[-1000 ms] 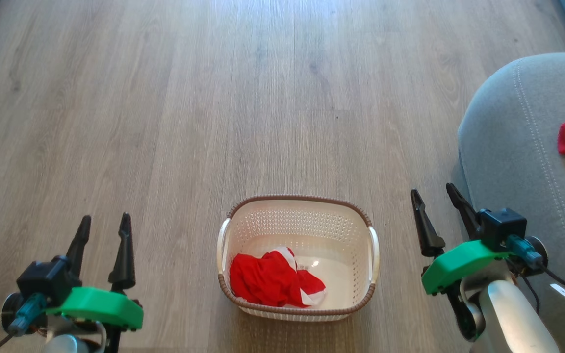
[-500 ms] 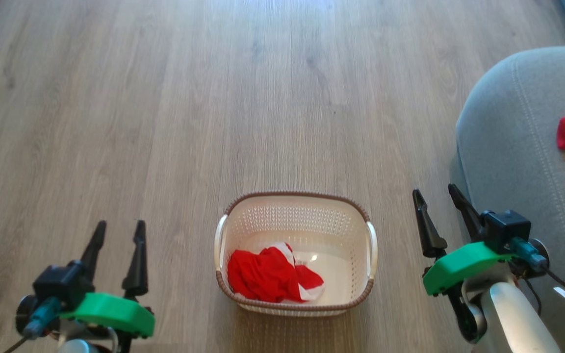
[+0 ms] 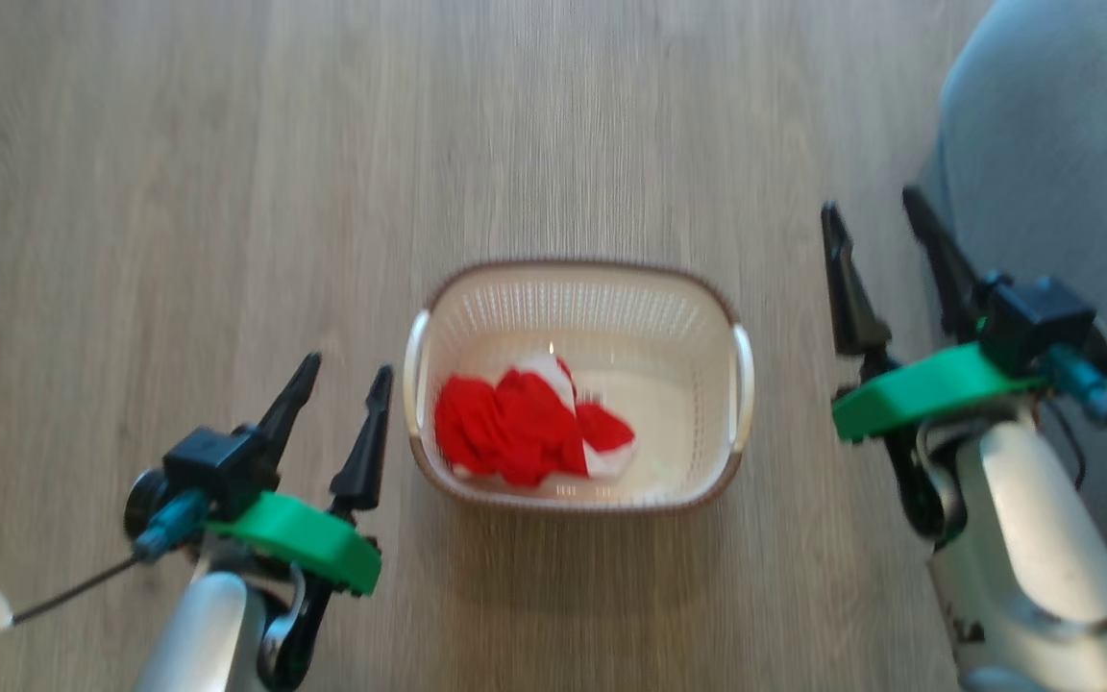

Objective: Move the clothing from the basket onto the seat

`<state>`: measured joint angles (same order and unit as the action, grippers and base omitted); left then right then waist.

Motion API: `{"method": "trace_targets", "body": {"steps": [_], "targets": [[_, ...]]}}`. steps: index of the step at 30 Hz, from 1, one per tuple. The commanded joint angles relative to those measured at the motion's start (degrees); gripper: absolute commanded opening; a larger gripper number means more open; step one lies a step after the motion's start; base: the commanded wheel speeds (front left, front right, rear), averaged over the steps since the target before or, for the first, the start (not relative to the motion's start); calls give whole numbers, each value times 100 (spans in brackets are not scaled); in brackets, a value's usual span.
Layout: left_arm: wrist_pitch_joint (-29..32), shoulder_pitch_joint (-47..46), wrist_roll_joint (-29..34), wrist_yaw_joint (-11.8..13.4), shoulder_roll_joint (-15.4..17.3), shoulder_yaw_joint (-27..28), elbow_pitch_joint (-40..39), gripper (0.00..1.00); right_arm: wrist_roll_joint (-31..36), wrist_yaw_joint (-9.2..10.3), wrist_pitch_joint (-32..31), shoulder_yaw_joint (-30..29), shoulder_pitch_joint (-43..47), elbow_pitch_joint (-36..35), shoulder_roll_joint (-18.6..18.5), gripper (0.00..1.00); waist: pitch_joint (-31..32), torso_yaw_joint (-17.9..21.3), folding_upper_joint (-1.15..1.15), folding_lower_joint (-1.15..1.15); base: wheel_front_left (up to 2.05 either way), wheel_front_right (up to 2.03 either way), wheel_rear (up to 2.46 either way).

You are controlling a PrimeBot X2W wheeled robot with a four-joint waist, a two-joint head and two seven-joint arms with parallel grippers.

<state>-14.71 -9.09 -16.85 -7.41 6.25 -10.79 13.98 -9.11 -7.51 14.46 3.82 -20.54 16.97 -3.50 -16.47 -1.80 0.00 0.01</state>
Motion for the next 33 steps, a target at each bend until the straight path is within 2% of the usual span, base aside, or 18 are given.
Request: {"method": "trace_targets", "body": {"steps": [1, 10, 18, 26, 33], "targets": [[-29, -295, -82, -8, 176, 11, -83, 100, 41, 2, 53, 125, -267, -283, 62, 100, -670, 29, 0, -1, 0, 0, 0], [-29, -1269, -554, -8, 584, -1033, 514, 100, 82, 2, 53, 265, -1014, -653, 62, 100, -2011, 296, 0, -1, 0, 0, 0], [-29, -2279, -713, -8, 903, -1918, 1070, 100, -46, 2, 53, 318, -1325, -866, 62, 100, -2854, 588, 0, -1, 0, 0, 0], [-29, -3555, -408, -8, 1132, -3002, 2257, 100, -241, 2, 53, 345, -1359, -1016, 62, 100, -3456, 920, 0, -1, 0, 0, 0], [215, -4698, 146, -2, 1066, -3758, 3628, 100, -446, 2, 53, 423, -1364, -1152, 62, 100, -3801, 1210, 0, -1, 0, 0, 0]]}}
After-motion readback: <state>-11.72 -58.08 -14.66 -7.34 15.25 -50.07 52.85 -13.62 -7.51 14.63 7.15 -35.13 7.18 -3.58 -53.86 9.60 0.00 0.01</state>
